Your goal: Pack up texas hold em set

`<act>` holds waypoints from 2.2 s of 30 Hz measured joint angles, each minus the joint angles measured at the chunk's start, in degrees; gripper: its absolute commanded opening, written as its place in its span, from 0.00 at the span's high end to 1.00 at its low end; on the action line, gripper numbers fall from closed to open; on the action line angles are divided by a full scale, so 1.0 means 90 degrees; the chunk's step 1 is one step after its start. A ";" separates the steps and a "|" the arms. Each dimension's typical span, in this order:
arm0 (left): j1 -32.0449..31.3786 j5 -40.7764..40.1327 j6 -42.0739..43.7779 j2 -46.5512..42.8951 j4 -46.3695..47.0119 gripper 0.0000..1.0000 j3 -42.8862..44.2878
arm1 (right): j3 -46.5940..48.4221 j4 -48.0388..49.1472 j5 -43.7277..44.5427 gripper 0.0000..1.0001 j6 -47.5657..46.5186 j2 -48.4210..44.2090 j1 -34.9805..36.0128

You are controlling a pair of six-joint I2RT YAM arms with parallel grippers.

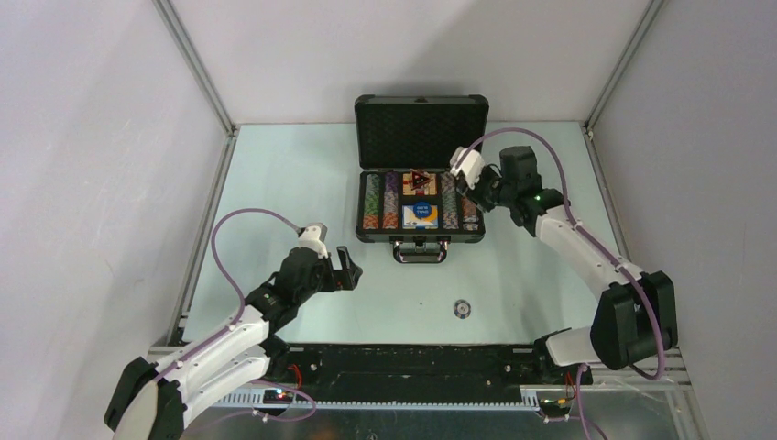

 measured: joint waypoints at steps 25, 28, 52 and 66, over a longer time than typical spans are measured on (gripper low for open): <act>0.0000 0.0000 0.0002 0.0066 0.0000 0.00 0.0000 | -0.2159 0.3861 0.1081 0.85 0.7779 -0.1552 -0.1258; 0.0000 0.0000 0.0002 0.0119 0.0002 0.00 0.0000 | -0.2781 0.4007 0.1314 0.93 0.8014 -0.1302 -0.0767; 0.0000 0.0000 0.0005 0.0311 0.0002 0.00 0.0000 | -0.4374 0.7378 0.3531 1.00 0.8354 -0.0051 0.0488; 0.0000 0.0000 0.0005 0.0328 0.0002 0.00 0.0000 | -0.4364 0.8145 0.3585 1.00 0.8405 0.0981 0.0503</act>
